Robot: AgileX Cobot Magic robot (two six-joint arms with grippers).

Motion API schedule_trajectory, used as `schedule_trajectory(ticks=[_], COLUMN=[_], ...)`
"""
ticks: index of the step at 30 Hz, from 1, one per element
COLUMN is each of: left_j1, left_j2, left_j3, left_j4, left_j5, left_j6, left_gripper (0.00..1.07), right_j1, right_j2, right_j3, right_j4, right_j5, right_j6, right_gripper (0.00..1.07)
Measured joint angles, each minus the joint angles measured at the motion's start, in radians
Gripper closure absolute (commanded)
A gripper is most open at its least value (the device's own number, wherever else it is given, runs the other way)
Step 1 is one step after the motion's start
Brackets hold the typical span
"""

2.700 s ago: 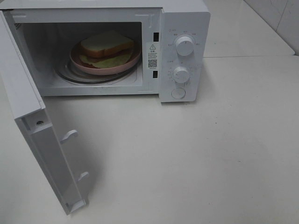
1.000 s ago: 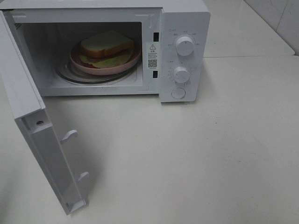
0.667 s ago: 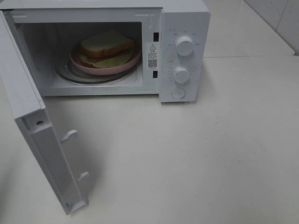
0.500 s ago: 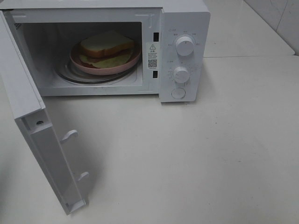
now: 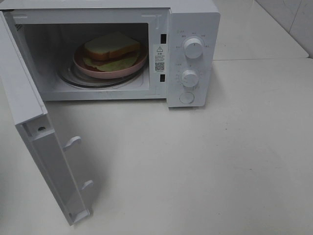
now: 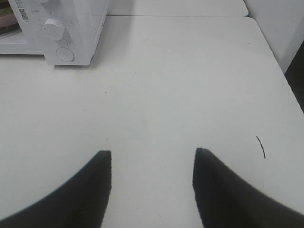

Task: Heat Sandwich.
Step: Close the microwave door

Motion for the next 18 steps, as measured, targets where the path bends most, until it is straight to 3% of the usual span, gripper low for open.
schedule_trajectory(ticks=[10, 13, 15, 16, 18], left_j1=[0.000, 0.000, 0.000, -0.006, -0.020], left_j2=[0.119, 0.163, 0.192, 0.225, 0.260], left_j3=[0.009, 0.019, 0.030, 0.036, 0.039], left_j4=[0.087, 0.136, 0.187, 0.268, 0.339], left_j5=[-0.127, -0.193, -0.239, -0.289, -0.341], left_j6=[-0.019, -0.050, -0.102, -0.171, -0.232], left_gripper=[1.07, 1.07, 1.07, 1.07, 1.07], right_j1=[0.000, 0.000, 0.000, 0.000, 0.000], right_j2=[0.000, 0.000, 0.000, 0.000, 0.000], right_j3=[0.000, 0.000, 0.000, 0.000, 0.000], right_j4=[0.000, 0.000, 0.000, 0.000, 0.000], right_j5=[0.000, 0.000, 0.000, 0.000, 0.000], right_j6=[0.000, 0.000, 0.000, 0.000, 0.000], right_gripper=[0.55, 0.55, 0.55, 0.55, 0.55])
